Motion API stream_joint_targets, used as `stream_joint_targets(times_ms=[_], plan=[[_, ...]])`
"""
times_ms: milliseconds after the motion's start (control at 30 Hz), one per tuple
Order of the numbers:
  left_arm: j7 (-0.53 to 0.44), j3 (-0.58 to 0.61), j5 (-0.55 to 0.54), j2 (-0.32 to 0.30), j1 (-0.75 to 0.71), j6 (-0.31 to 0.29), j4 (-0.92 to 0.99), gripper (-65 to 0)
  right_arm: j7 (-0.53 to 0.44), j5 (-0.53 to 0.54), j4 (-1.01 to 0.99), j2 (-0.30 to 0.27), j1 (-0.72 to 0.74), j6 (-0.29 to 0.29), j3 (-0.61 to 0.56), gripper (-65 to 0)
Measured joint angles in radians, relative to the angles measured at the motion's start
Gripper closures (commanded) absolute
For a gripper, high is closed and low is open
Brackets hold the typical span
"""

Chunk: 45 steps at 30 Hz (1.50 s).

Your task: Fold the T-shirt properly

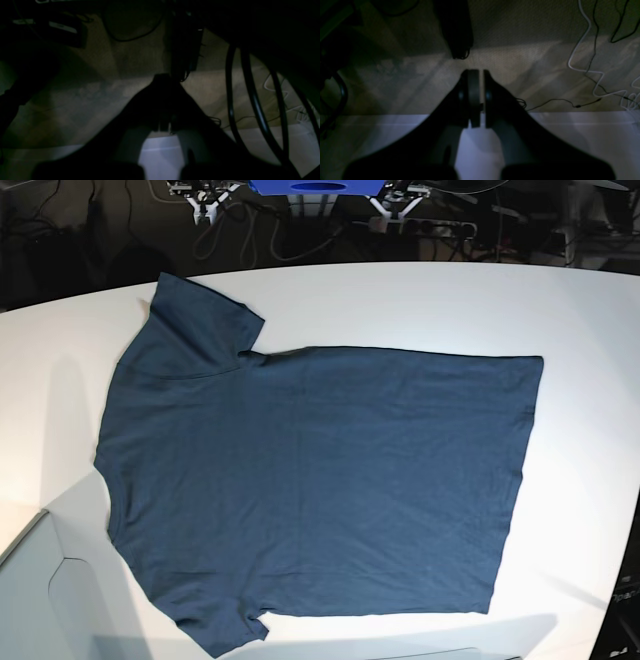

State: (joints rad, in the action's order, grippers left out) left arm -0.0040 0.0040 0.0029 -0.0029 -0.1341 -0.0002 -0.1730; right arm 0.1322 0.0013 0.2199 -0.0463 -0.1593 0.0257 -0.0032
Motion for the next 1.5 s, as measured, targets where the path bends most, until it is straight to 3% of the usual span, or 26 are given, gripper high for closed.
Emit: stream_joint_targets(times_ms=[900,1033,1200,1500], plan=[[-0.002,0.000,0.000,0.000,-0.023,0.000,-0.025,0.0,-0.002,0.000,0.010,0.000,-0.031,-0.002,0.000,-0.1],[-0.001,0.000,-0.005,-0.020,-0.130,0.000,-0.192,0.0,0.019,-0.002,0.206,-0.003,-0.146,-0.007,0.000,-0.1],[0.015,-0.007,-0.006,-0.039,-0.288,0.005,-0.411,0.0,0.180,-0.010,0.545,-0.031,-0.339,-0.015,-0.003,-0.1],[0.005,-0.004,-0.011,-0.098,-0.561,-0.002,-0.883,0.0,0.245,-0.006,1.062,-0.101,-0.602,-0.018,0.000,-0.1]])
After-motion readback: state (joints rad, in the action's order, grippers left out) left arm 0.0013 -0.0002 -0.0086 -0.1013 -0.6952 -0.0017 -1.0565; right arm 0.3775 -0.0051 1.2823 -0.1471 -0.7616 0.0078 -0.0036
